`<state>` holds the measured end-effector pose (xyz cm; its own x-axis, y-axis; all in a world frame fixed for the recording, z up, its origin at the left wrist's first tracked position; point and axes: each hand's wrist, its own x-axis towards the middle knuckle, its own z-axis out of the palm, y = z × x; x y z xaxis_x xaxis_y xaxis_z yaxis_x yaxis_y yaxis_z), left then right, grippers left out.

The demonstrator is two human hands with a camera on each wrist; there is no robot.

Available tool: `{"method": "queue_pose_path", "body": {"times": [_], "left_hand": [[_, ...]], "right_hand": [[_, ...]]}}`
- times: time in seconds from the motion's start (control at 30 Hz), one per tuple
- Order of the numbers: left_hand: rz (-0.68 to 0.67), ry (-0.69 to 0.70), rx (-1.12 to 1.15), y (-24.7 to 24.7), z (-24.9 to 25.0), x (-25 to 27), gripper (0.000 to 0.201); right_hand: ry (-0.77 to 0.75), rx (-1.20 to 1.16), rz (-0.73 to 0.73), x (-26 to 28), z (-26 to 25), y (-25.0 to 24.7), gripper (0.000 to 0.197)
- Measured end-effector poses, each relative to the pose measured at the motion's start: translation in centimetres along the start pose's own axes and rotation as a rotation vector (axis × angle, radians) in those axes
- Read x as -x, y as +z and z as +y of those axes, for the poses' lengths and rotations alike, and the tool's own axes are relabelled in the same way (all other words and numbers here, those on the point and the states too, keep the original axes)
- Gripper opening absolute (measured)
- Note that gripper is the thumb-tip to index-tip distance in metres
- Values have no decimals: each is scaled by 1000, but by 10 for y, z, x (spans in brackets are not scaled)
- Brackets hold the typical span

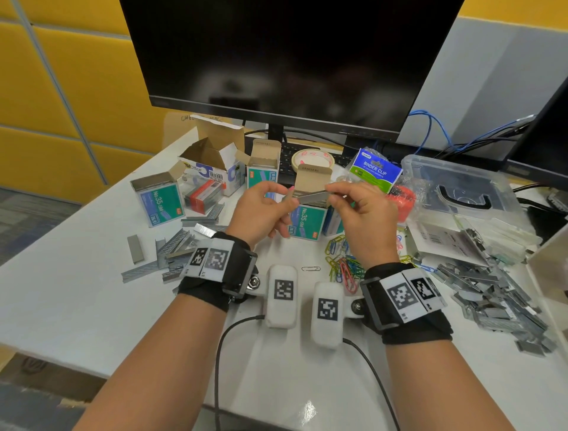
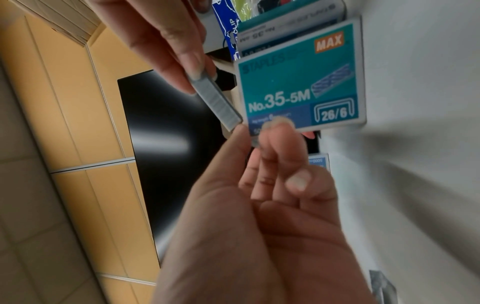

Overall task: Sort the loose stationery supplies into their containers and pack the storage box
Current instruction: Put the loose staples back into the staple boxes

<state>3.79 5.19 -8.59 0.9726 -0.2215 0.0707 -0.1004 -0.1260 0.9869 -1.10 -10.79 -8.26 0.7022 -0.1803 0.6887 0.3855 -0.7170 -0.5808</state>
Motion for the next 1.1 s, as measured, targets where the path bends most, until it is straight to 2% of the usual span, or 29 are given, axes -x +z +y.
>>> {"method": "queue_pose_path", "body": {"times": [0.1, 0.37, 0.63, 0.77, 0.9, 1.1], "left_hand": [[-39, -30, 81, 1, 3, 1, 15], [-56, -55, 158, 1, 5, 2, 19], [-84, -82, 161, 1, 4, 1, 14], [-106, -116, 183, 1, 5, 2, 2], [-104, -136, 157, 1, 3, 1, 22], [-78, -152, 114, 3, -2, -1, 24]], "right_hand": [[3, 16, -3, -1, 1, 1, 18], [33, -1, 9, -1, 2, 1, 18], [121, 49, -93, 1, -4, 4, 17], [176, 53, -135, 0, -3, 4, 15], [148, 83, -143, 0, -4, 5, 14], [134, 119, -175, 0, -3, 4, 18]]}}
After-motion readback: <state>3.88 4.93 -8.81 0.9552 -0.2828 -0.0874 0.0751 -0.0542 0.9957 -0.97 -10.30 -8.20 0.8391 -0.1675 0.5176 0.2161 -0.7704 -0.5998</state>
